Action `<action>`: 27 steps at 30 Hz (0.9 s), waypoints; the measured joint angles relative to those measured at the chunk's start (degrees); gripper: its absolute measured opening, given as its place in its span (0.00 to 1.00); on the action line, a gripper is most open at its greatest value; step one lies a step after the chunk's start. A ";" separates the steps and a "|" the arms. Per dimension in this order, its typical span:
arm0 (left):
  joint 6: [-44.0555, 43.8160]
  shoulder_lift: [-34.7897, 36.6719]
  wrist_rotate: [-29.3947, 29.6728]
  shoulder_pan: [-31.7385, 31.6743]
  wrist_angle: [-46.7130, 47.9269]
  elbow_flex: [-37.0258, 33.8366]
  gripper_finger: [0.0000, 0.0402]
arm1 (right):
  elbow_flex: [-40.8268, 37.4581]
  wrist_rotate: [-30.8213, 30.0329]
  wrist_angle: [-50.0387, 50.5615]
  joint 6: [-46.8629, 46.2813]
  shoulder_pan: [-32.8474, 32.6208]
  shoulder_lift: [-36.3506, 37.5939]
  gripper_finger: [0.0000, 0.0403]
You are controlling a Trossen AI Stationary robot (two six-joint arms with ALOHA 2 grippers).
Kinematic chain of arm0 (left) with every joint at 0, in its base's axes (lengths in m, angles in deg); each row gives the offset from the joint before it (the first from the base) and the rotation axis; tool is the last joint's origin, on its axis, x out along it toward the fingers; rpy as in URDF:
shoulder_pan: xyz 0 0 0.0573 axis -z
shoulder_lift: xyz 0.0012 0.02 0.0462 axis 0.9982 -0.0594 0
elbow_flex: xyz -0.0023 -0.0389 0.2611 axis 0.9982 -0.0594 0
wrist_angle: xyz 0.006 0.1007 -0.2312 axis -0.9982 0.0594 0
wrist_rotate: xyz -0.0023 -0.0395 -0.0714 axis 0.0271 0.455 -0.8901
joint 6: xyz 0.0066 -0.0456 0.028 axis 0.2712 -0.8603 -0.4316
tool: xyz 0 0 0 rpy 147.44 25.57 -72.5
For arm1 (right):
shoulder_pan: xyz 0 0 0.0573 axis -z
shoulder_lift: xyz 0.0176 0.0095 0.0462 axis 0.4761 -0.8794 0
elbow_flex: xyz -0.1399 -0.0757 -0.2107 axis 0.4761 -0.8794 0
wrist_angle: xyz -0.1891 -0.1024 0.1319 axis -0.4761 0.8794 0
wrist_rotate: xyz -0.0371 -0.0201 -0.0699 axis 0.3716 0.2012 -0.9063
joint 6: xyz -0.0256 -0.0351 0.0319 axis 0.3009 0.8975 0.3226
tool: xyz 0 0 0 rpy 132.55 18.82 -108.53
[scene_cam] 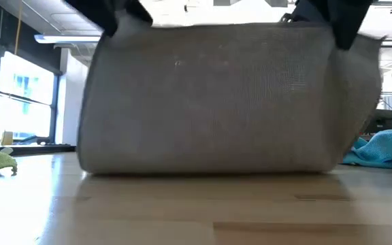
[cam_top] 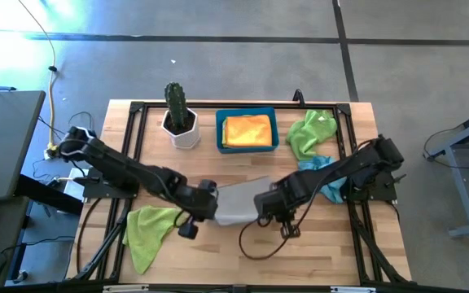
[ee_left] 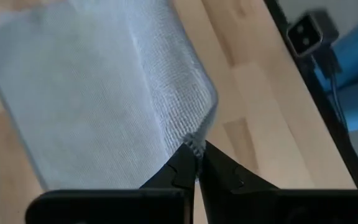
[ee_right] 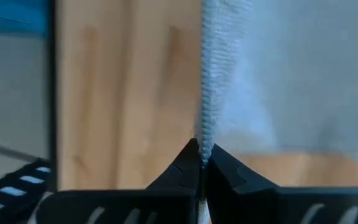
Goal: Fold microfiber towels
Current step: Fold the gray microfiber towel
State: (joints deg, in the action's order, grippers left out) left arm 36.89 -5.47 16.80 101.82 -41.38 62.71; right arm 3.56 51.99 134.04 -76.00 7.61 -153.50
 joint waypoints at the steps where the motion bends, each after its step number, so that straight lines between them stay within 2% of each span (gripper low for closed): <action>1: -0.53 -0.88 -0.23 0.51 -0.17 -0.03 0.01 | 0.00 1.33 -1.84 0.02 -0.42 -0.50 0.00; 5: -2.66 -2.83 -2.90 1.99 -1.22 -0.05 0.01 | 0.00 2.82 -5.43 0.22 -1.43 -1.97 0.00; 13: -11.64 -3.33 -2.51 3.50 -1.73 -0.74 0.01 | 0.00 2.02 -7.77 4.86 -0.03 -2.74 0.00; 18: -17.62 -3.36 -2.48 4.35 -4.07 -3.45 0.01 | 0.00 5.81 -7.78 7.37 0.96 -4.57 0.00; 27: -18.46 -3.36 -1.87 3.82 -6.23 -3.66 0.01 | 0.00 5.18 -12.34 10.64 0.83 -6.12 0.00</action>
State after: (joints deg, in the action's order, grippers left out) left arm 18.44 -8.83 14.94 105.65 -47.62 59.05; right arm 3.56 57.17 121.69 -65.36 8.44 -159.62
